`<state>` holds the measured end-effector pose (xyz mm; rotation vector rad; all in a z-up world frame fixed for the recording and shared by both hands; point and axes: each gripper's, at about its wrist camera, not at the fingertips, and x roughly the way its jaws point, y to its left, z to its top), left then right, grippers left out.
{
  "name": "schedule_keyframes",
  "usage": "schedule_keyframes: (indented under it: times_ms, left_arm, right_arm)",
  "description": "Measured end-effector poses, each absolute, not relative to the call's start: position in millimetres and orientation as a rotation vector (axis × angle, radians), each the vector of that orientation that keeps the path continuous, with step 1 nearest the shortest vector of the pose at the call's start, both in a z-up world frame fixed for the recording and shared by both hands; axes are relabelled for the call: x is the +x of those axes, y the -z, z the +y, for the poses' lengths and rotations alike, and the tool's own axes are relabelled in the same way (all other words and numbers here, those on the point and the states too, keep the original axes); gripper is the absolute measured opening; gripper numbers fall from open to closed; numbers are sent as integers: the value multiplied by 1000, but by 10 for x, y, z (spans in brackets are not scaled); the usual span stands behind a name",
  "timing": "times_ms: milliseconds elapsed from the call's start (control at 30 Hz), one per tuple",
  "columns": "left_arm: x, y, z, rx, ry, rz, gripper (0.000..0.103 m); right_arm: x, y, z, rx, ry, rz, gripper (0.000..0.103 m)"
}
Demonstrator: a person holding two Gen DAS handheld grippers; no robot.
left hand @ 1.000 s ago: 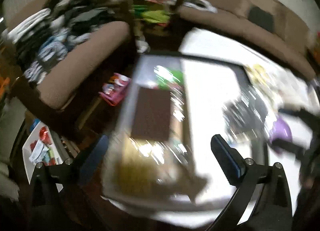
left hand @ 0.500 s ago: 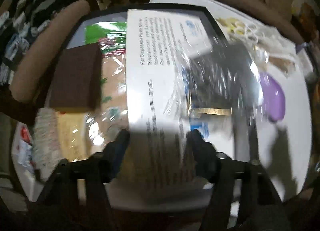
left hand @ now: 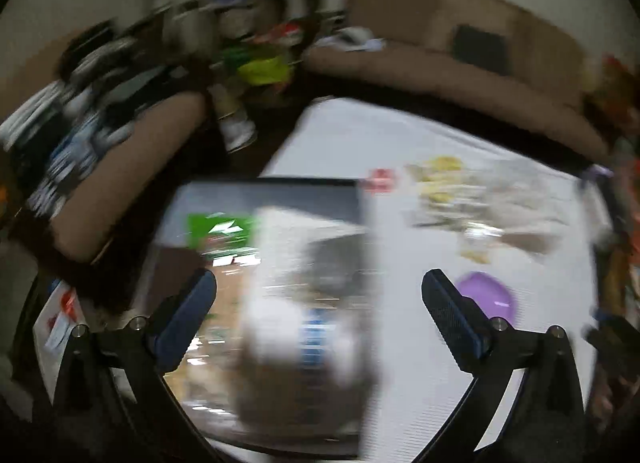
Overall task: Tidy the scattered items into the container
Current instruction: 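Drop the clear bag into the box with the right tool while the left returns to the table, then grasp the white glove on the table with the right tool and lift it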
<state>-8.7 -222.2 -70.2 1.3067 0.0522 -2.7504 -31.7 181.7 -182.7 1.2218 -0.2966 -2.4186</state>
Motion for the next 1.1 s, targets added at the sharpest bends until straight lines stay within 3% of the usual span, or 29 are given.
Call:
schedule_keyframes:
  times_ms: [67,200,333,467,567,700,800,967,1000,1067,1100]
  left_arm:
    - [-92,779,-1767,1302,2876,33,103]
    - [-513,1485,-862,1555,2912,-128,102]
    - [-971,1966,-581,1618,2903,-65,100]
    - [-1372,2122,-534,1522,2956,-75,100]
    - [-1473,2250,-509,1528,2948,-126,100]
    - [-1383,2299,-595,1597,2914,14,100]
    - [-1318,2158,-624,1514,2943,-11,100]
    - [-1341,2091,-650,1529,2956,52,100]
    - [-1339,2104,-641,1553,2965,79,100]
    - [-1338,2136,-589,1609,2969,78,100]
    - [-1338,2137,-560,1615,2966,59,100]
  right_arm:
    - [-349,1873,1975,1247,2450,-320,103]
    - [-327,1940,2202,1285,2507,-362,103]
    - [-309,1972,2311,1305,2532,-389,103]
    - [-328,1985,2361,1312,2521,-453,103]
    - [-388,2001,2303,1308,2556,-369,103]
    - [-688,1990,2189,1195,2566,-263,102]
    - [-1113,1890,2020,1079,2607,-157,102]
    - [-2234,2051,1947,1211,2743,-93,102]
    - [-2375,2137,1937,1270,2741,-64,100]
    - [-2530,2315,1916,1374,2705,-20,81]
    - [-2524,2330,1910,1361,2720,-14,79]
